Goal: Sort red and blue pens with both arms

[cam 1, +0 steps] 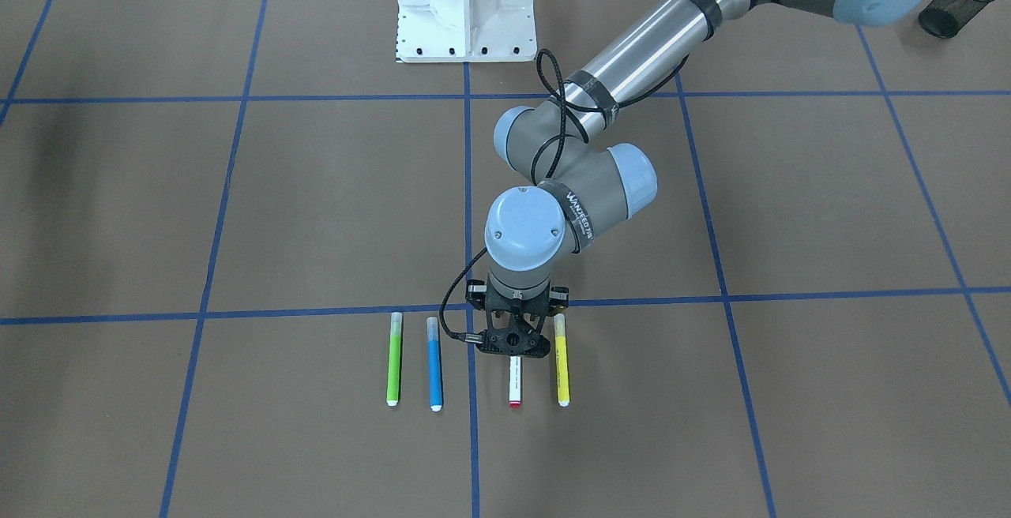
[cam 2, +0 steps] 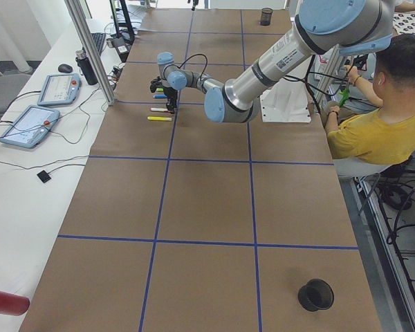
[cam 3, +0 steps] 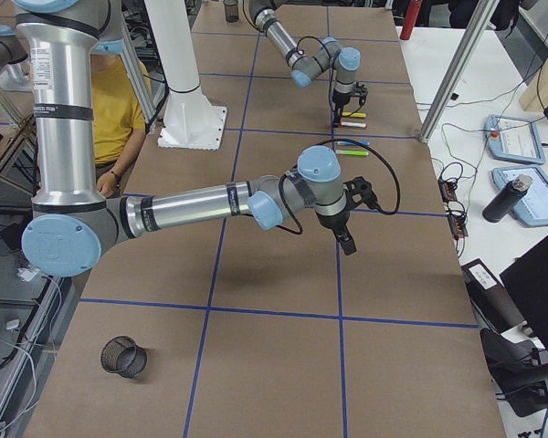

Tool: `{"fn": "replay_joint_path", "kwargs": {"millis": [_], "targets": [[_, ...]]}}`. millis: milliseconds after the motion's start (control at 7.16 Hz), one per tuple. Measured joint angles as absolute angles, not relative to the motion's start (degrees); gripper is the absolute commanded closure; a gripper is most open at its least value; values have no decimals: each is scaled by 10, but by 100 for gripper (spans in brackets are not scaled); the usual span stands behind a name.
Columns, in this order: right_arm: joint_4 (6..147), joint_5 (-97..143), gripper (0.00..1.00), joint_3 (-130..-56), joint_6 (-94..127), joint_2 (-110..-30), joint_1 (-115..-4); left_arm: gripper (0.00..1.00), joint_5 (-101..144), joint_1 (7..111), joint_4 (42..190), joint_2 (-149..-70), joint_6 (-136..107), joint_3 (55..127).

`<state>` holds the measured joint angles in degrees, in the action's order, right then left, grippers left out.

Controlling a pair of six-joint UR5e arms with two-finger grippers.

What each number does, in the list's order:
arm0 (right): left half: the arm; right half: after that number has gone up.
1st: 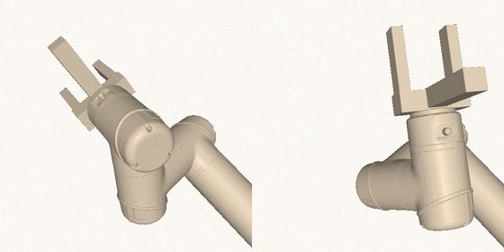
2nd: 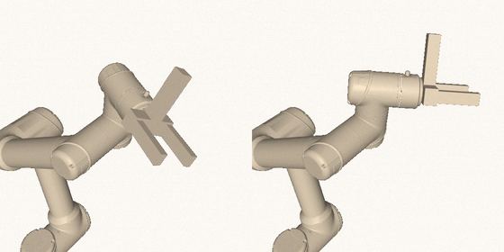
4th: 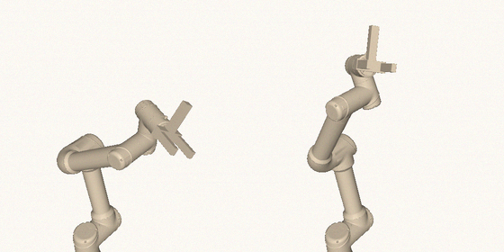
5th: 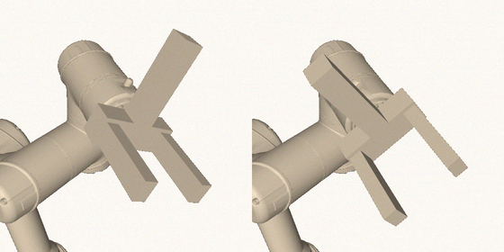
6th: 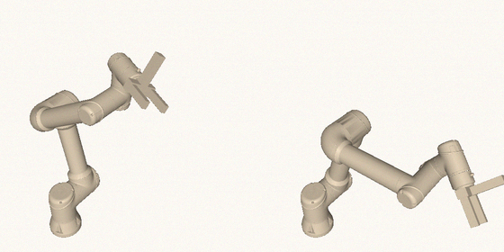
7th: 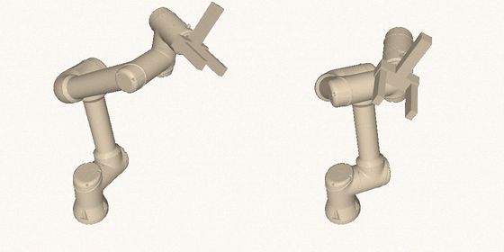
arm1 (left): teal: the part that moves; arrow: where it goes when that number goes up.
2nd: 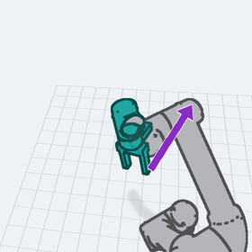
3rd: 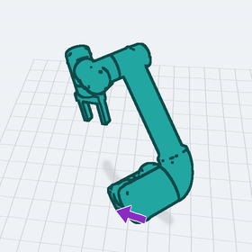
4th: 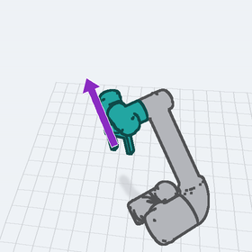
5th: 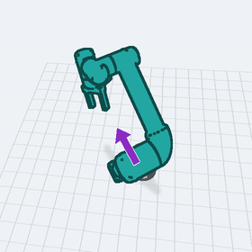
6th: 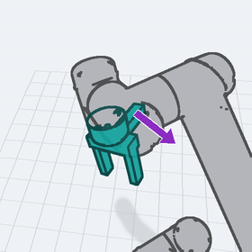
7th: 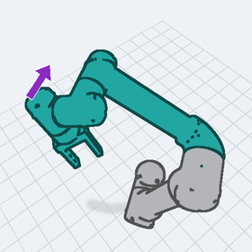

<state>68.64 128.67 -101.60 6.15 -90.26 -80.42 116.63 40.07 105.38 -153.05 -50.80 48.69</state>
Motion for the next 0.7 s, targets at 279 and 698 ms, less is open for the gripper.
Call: {"fn": "replay_joint_path", "kwargs": {"millis": [279, 698], "targets": [[686, 1287, 0, -1016, 62, -903, -804, 71, 1166, 401, 1054, -1530, -508, 487], [686, 1287, 0, -1017, 62, -903, -804, 100, 1149, 400, 1054, -1530, -509, 488]]}}
